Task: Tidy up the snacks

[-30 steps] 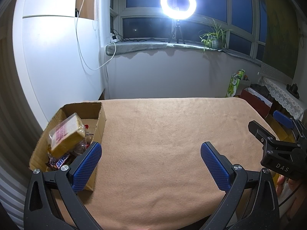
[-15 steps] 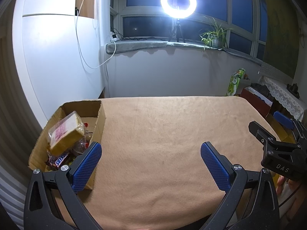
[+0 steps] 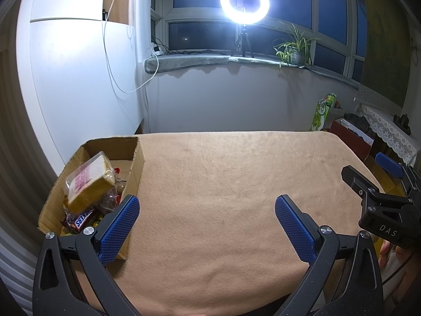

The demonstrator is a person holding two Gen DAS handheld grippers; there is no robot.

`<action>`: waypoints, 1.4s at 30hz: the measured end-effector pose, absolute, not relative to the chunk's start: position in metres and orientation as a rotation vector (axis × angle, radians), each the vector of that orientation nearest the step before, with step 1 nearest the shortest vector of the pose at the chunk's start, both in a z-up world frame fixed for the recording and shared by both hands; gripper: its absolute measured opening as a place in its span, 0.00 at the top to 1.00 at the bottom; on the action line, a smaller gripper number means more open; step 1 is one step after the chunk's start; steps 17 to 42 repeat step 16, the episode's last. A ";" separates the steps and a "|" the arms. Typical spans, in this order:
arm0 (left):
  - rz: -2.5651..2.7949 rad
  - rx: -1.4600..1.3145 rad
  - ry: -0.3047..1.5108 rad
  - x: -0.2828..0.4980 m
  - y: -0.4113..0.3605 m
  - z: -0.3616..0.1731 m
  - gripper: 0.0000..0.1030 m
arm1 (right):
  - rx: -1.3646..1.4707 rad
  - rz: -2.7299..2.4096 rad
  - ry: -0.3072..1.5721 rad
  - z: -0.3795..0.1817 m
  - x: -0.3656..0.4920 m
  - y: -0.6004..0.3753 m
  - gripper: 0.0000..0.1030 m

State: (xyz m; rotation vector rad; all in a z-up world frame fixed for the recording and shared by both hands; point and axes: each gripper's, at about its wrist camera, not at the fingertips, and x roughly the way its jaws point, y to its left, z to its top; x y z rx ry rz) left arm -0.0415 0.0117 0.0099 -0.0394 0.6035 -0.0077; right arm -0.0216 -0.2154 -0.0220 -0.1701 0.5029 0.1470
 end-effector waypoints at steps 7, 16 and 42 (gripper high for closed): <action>-0.010 -0.038 0.607 -0.042 0.011 0.007 0.00 | -0.170 0.147 0.502 -0.022 -0.022 -0.216 0.00; 0.035 0.008 0.574 -0.052 0.004 0.007 0.00 | -0.168 0.146 0.504 -0.024 -0.022 -0.218 0.00; 0.035 0.008 0.574 -0.052 0.004 0.007 0.00 | -0.168 0.146 0.504 -0.024 -0.022 -0.218 0.00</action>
